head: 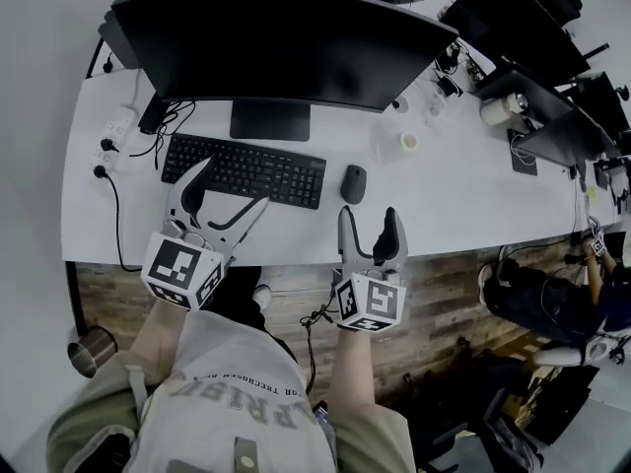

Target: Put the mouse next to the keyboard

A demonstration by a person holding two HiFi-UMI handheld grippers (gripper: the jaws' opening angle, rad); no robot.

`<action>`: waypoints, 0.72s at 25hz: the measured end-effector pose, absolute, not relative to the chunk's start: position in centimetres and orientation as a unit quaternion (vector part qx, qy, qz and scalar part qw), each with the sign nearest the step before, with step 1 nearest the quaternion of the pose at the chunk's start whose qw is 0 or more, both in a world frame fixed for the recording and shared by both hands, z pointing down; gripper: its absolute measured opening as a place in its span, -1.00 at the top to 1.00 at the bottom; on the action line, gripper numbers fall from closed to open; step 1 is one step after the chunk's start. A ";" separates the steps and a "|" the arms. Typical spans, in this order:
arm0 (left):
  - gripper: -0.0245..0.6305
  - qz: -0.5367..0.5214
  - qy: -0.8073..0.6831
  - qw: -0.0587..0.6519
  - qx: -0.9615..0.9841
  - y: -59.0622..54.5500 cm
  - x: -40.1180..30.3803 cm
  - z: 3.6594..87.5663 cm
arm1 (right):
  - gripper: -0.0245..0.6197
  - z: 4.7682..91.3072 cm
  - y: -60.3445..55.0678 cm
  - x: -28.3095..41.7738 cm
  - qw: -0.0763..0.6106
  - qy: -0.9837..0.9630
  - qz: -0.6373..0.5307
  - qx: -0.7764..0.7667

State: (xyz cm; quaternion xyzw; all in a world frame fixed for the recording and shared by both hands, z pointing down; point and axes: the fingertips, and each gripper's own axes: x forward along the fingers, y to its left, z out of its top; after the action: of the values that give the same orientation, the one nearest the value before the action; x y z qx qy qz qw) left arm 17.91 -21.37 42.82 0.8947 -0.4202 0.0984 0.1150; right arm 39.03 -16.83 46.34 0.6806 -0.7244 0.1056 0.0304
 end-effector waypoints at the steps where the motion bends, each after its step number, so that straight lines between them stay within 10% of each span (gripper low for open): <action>1: -0.30 0.092 -0.422 0.106 0.896 -20.6 17.8 42.1 | -0.17 45.3 -15.9 38.5 0.021 -0.728 0.098 0.679; 6: -0.21 0.053 -0.428 0.074 0.899 -16.9 17.1 38.8 | 0.04 40.9 -11.6 36.0 0.001 -0.734 0.055 0.677; 18: 0.72 0.008 -0.435 0.028 0.900 -10.4 16.6 34.8 | 0.59 35.2 -5.3 32.9 -0.008 -0.743 -0.017 0.669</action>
State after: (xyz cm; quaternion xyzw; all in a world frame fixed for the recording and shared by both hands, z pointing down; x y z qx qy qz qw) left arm 16.61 -10.40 34.82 0.8999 -0.4352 0.0084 0.0280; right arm 32.95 -5.30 35.18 0.6688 -0.7432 -0.0172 -0.0083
